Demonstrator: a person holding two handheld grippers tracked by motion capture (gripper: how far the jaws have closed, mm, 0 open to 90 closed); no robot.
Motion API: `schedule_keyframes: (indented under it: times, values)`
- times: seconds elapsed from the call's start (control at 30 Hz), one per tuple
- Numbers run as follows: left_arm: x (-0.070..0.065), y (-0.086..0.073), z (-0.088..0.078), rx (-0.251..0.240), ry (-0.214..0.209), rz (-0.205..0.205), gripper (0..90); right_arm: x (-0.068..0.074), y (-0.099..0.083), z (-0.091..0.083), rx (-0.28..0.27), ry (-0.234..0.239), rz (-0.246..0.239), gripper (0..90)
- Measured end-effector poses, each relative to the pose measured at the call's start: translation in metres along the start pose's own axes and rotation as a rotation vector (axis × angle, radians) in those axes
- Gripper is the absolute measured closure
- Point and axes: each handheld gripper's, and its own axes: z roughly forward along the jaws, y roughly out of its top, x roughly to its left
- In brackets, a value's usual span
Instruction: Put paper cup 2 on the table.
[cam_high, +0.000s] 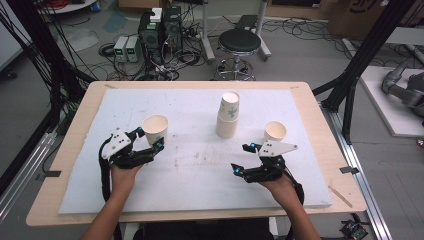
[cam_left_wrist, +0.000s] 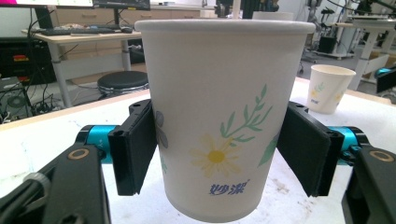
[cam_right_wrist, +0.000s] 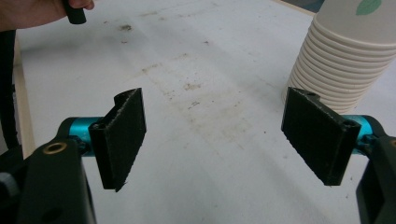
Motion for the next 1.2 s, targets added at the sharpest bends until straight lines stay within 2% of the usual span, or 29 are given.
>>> schedule_keyframes:
  times: [0.13, 0.27, 0.4, 0.53, 0.67, 0.73, 0.8, 0.83, 1.03, 1.13, 1.2]
  values:
    - [0.003, -0.005, 0.009, 0.024, 0.011, 0.003, 30.9, 0.000, -0.001, -0.002, -0.005, -0.007, -0.006, 22.6]
    - [0.011, -0.012, 0.020, 0.048, 0.027, -0.018, 30.9, 0.000, -0.001, -0.003, -0.010, -0.008, -0.006, 22.8]
    - [0.016, -0.022, 0.030, 0.146, 0.071, -0.015, 30.9, 0.001, 0.000, -0.003, -0.008, -0.008, -0.009, 22.9]
    - [0.015, -0.024, 0.033, 0.193, 0.091, -0.009, 31.5, 0.001, 0.001, -0.002, -0.010, -0.003, -0.012, 22.9]
    - [0.015, -0.027, 0.035, 0.250, 0.109, -0.006, 31.6, 0.002, 0.002, -0.001, -0.004, 0.004, -0.012, 22.9]
    - [0.014, -0.027, 0.035, 0.280, 0.132, 0.001, 31.8, 0.002, 0.002, 0.000, -0.008, 0.006, -0.014, 22.9]
    - [0.013, -0.027, 0.036, 0.302, 0.140, 0.014, 32.0, 0.002, 0.002, 0.000, -0.008, 0.004, -0.018, 22.9]
    - [0.012, -0.027, 0.036, 0.334, 0.157, 0.030, 32.2, 0.002, 0.002, 0.000, -0.008, 0.004, -0.020, 22.9]
    - [0.012, -0.026, 0.028, 0.422, 0.171, 0.039, 32.0, 0.003, 0.003, -0.001, -0.009, 0.007, -0.026, 23.3]
    - [0.012, -0.027, 0.023, 0.449, 0.171, 0.052, 31.9, 0.003, 0.003, -0.003, -0.012, 0.005, -0.027, 23.3]
    - [0.013, -0.029, 0.021, 0.446, 0.176, 0.036, 31.7, 0.003, 0.003, -0.004, -0.015, 0.004, -0.026, 23.3]
